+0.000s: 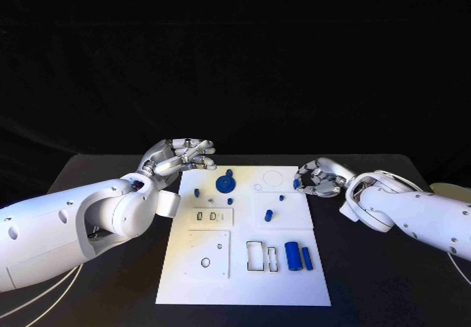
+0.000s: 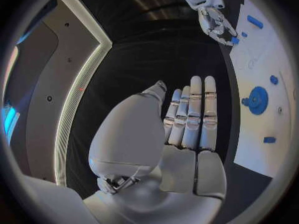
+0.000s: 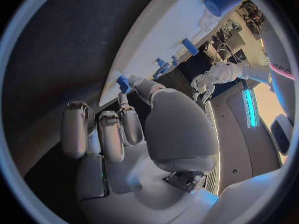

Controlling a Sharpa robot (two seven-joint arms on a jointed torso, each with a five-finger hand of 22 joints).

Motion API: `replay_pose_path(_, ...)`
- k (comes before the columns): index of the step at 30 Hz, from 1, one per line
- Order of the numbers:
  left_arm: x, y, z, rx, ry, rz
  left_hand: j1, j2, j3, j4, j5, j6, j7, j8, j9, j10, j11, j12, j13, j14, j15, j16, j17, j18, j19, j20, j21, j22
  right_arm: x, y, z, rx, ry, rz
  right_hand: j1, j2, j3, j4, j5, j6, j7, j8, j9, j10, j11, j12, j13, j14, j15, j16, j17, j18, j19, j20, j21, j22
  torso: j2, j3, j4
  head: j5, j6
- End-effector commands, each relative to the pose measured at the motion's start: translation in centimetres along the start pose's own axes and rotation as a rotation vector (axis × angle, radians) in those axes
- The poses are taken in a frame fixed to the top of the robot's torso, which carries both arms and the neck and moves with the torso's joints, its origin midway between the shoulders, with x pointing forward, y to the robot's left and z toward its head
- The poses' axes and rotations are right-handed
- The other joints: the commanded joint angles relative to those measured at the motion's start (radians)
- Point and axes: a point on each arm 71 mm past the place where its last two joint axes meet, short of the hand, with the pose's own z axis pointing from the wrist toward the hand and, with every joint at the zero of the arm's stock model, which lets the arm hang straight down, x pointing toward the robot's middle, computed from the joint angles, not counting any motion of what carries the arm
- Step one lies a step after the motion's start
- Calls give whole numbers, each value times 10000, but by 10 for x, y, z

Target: Assemble the parts on the task board

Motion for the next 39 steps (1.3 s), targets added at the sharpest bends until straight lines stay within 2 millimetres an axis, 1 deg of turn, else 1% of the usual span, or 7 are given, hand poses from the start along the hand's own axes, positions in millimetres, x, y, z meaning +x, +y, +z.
replay_pose_path(1,2,-1,0,63,182,-122,-38,-85,44,2,32,-63,-7,-59,10,-6,60,-59,15,-8,60,-66,10,114,8,15,39,10,4,1,1,5,238,-114,-23,103,90,6,-84,155,-33,17,14,77,4,50,748,878,-38,-6,1935,1,64,-11,27,348,-2,6,0,16,-7)
replay_pose_path(6,2,-1,0,50,190,-125,-38,-85,44,2,32,-63,-7,-59,10,-6,60,-59,15,-8,60,-66,10,114,8,15,39,10,5,1,3,18,249,-118,-48,165,142,19,-102,279,-58,29,16,113,-18,76,783,882,-57,-2,1948,-4,80,-26,43,372,3,3,11,19,-22)
replay_pose_path(14,2,-1,0,40,196,-127,-38,-85,44,2,32,-63,-7,-59,10,-6,60,-59,15,-8,60,-66,10,114,8,15,39,10,6,0,4,75,228,-137,-44,220,201,8,-126,386,-81,35,16,143,-40,98,812,890,-77,7,1979,-11,101,-43,66,404,-1,6,-5,38,-44)
replay_pose_path(21,2,-1,0,30,195,-127,-38,-85,44,2,32,-63,-7,-59,10,-6,60,-59,15,-8,60,-66,10,114,8,15,39,10,6,1,5,52,166,-147,-26,343,308,-11,-160,544,-127,51,22,191,-78,133,858,897,-107,15,2006,-22,134,-70,101,453,-3,15,-5,40,-45)
replay_pose_path(25,2,0,0,25,203,-130,-38,-85,44,2,32,-63,-7,-59,10,-6,60,-59,15,-8,60,-66,10,114,8,15,39,10,5,1,5,0,35,-131,-28,471,388,-27,-215,795,-211,143,66,232,-148,158,894,898,-163,16,2010,-31,164,-115,133,500,4,13,1,33,-49)
replay_pose_path(31,2,0,0,10,206,-132,-47,-97,95,-3,32,-64,-5,-66,23,-9,61,-62,16,-17,61,-82,46,116,-5,18,45,7,3,2,5,-55,-376,-151,-97,694,433,-25,-392,1238,-429,435,224,363,-334,235,1011,913,-317,31,2064,-54,238,-244,212,610,-1,17,-9,28,-63)
replay_pose_path(39,1,0,0,-1,198,-128,-47,-97,95,-3,32,-64,-5,-66,23,-9,61,-62,16,-17,61,-82,46,116,-5,18,45,7,1,8,3,-99,-862,-155,-190,715,403,11,-414,1265,-458,489,265,385,-368,239,1023,913,-358,30,2062,-63,261,-291,234,643,-14,17,1,51,-97)
